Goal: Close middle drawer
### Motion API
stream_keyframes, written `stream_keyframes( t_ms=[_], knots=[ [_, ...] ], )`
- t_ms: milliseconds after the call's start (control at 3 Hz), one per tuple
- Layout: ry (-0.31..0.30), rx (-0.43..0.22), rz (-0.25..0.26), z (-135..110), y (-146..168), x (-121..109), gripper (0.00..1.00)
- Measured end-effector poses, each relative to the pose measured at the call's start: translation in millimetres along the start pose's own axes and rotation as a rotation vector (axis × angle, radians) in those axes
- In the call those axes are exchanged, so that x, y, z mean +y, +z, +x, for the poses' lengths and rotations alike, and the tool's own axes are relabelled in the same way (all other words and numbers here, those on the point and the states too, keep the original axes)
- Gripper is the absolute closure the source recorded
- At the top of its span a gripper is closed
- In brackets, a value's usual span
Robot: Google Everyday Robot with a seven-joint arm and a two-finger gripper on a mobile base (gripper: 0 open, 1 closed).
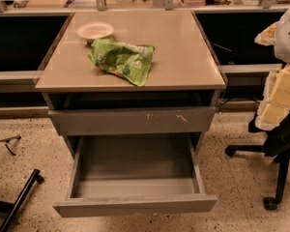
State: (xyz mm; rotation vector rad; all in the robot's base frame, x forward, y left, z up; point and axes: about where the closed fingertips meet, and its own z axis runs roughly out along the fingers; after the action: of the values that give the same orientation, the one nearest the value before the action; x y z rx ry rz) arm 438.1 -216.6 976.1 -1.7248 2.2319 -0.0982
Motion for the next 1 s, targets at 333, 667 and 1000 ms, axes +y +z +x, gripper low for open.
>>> stream_keyframes(
  t_ms=[333, 667, 1000],
  knots=[
    [-0.002, -0.002, 0.003, -1, 0, 0, 0.0],
    [0.0, -0.016, -0.052, 1, 28, 24, 0.0],
    [0.004, -0.084, -0.152, 3, 73, 80, 0.0]
  ],
)
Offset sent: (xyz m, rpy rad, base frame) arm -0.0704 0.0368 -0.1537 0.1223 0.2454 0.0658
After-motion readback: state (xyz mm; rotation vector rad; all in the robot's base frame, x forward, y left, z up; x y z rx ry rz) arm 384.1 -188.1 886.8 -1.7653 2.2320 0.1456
